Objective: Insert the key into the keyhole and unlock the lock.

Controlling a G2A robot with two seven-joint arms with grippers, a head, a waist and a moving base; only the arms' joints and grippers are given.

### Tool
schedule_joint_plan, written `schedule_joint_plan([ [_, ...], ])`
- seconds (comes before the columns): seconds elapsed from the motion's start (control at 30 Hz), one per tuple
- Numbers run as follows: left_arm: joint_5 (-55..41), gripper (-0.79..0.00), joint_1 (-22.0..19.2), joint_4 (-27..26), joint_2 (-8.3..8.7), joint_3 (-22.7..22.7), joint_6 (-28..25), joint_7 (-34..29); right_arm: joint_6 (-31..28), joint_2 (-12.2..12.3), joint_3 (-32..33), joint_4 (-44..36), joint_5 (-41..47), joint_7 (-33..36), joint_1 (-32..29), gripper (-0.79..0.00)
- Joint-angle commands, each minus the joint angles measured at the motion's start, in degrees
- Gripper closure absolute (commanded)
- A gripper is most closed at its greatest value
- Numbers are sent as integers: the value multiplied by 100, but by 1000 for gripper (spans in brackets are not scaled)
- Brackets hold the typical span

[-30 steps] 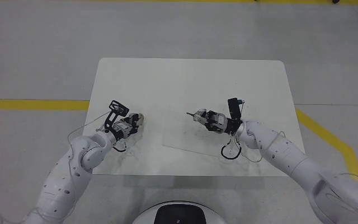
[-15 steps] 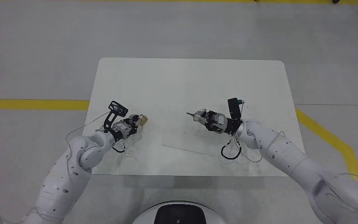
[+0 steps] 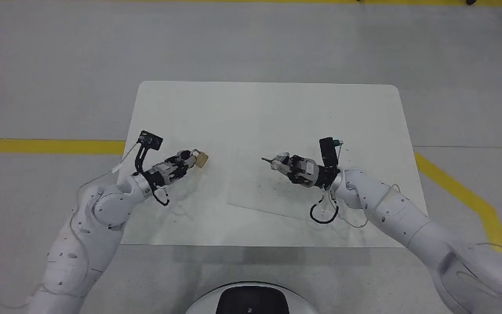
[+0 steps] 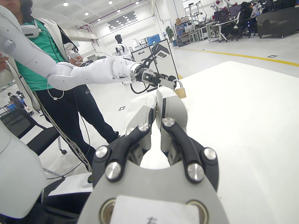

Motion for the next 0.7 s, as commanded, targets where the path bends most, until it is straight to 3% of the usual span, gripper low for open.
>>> schedule_joint_plan([
  [0.0, -1683, 0, -69, 236, 27, -122, -260, -783, 0, 0, 0, 0, 0, 0, 0, 0],
  [0.1, -4086, 0, -182, 584, 48, -179, -153, -2233, 0, 0, 0, 0, 0, 0, 0, 0],
  [0.23, -5811, 0, -430, 1120, 57, -188, 287, -3755, 0, 0, 0, 0, 0, 0, 0, 0],
  [0.43, -6386, 0, -716, 1493, -10, 68, 442, -4461, 0, 0, 0, 0, 0, 0, 0, 0],
  [0.57, -6216, 0, -820, 1419, -24, 177, 447, -4466, 0, 0, 0, 0, 0, 0, 0, 0],
  [0.67, -5345, 0, -837, 1245, 17, 116, -13, -4006, 0, 0, 0, 0, 0, 0, 0, 0],
])
